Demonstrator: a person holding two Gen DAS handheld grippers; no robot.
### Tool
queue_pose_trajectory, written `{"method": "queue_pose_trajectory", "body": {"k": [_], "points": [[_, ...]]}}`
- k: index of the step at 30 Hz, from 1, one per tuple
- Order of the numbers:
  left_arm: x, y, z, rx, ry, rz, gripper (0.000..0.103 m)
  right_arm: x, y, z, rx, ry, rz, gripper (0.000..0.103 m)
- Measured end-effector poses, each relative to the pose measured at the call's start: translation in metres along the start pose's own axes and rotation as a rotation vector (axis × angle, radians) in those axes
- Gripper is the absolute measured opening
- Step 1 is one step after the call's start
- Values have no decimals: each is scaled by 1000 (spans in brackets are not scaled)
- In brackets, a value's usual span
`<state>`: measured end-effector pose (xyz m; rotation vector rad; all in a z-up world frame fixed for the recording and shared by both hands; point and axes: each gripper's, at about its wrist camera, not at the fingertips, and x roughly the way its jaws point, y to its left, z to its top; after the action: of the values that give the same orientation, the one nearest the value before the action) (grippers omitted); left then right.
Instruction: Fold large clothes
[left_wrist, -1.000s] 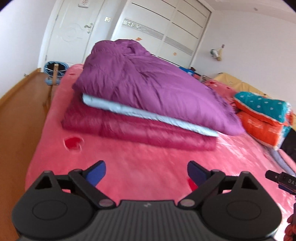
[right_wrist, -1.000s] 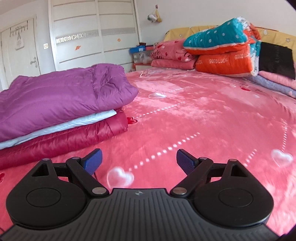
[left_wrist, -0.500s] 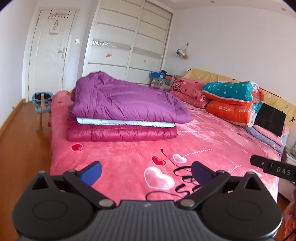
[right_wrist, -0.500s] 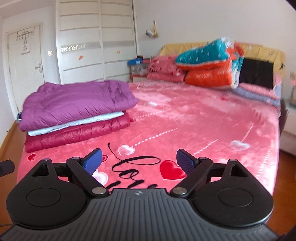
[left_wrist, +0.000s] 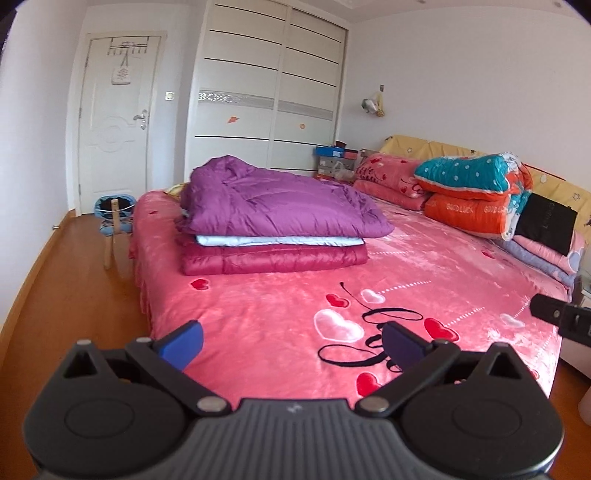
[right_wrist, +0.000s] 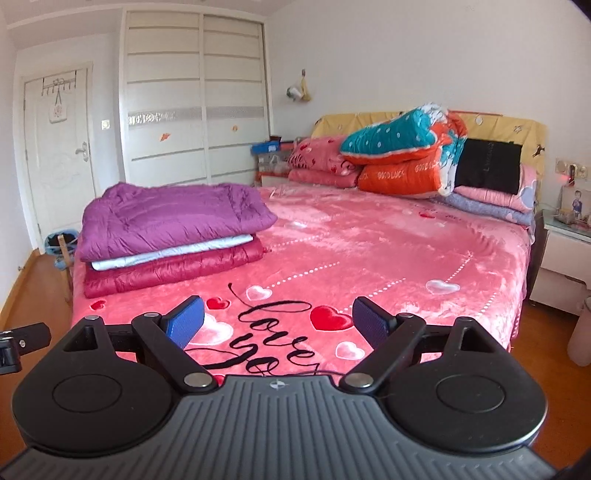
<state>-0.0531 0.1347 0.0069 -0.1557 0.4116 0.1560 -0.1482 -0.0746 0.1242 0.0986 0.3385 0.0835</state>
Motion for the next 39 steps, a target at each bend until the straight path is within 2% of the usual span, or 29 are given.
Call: {"method": "queue_pose_trajectory", "body": {"k": [9, 22, 33, 39], "points": [[-12, 9, -1, -15, -15, 24, 102, -23, 8, -2, 12, -36, 3, 103], [-10, 13, -8, -14, -20, 42, 102, -4, 17, -11, -9, -13, 25, 103], [-7, 10, -13, 1, -14, 58, 102, 23, 10, -15, -17, -3, 37, 103], [-5, 10, -15, 7, -13, 67, 102, 24, 3, -17, -20, 13, 41, 103]]}}
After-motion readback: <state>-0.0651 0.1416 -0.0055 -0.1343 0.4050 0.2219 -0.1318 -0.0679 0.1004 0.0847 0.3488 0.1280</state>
